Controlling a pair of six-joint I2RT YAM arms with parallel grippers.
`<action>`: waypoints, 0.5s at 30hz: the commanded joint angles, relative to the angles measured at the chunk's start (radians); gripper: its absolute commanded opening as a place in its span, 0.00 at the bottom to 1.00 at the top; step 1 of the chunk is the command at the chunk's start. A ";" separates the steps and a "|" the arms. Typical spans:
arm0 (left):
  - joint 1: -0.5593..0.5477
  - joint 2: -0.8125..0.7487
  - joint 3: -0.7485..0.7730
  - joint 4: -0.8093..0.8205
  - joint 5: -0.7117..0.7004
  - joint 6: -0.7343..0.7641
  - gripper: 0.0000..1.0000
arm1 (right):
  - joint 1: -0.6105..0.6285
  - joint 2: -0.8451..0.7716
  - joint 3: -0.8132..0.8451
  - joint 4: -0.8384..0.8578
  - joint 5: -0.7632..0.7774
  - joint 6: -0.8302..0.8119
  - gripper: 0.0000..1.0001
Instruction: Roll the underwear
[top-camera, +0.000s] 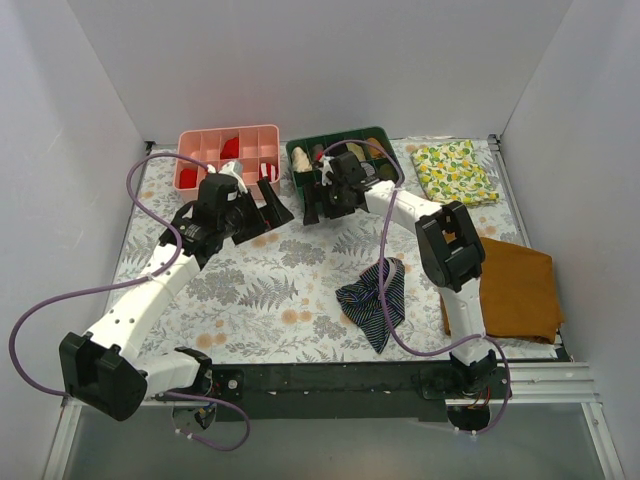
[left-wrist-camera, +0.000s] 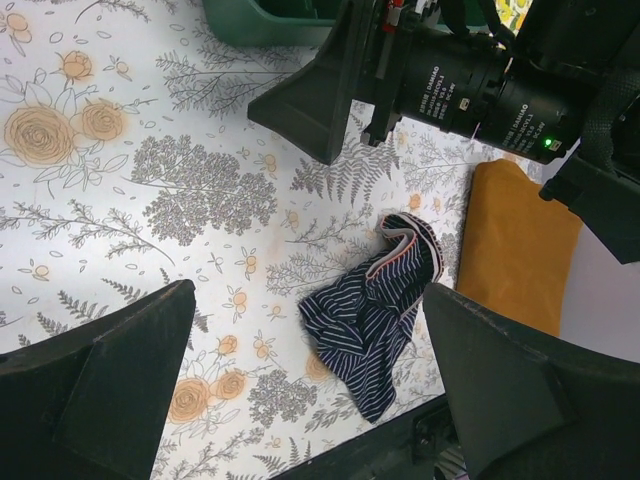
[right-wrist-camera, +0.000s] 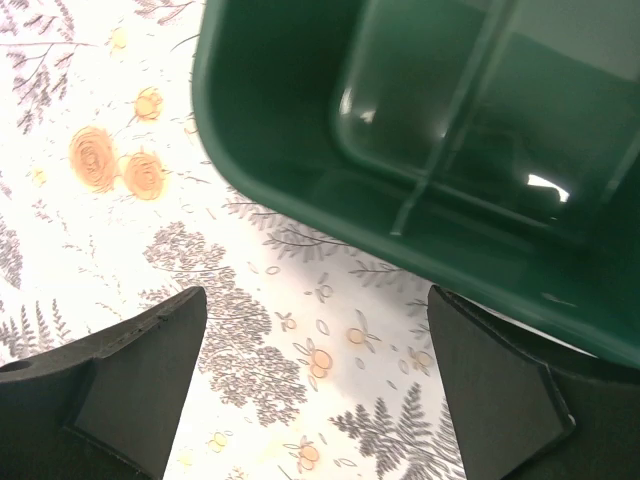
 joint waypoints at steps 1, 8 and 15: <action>-0.003 -0.049 -0.009 -0.020 -0.025 0.000 0.98 | 0.001 0.036 0.064 0.035 -0.064 -0.017 0.99; -0.003 -0.066 -0.037 -0.013 -0.036 -0.014 0.98 | 0.009 0.048 0.129 0.021 -0.125 -0.068 0.99; -0.003 -0.065 -0.061 -0.023 -0.036 -0.002 0.98 | 0.009 -0.249 -0.197 0.088 -0.060 -0.083 0.99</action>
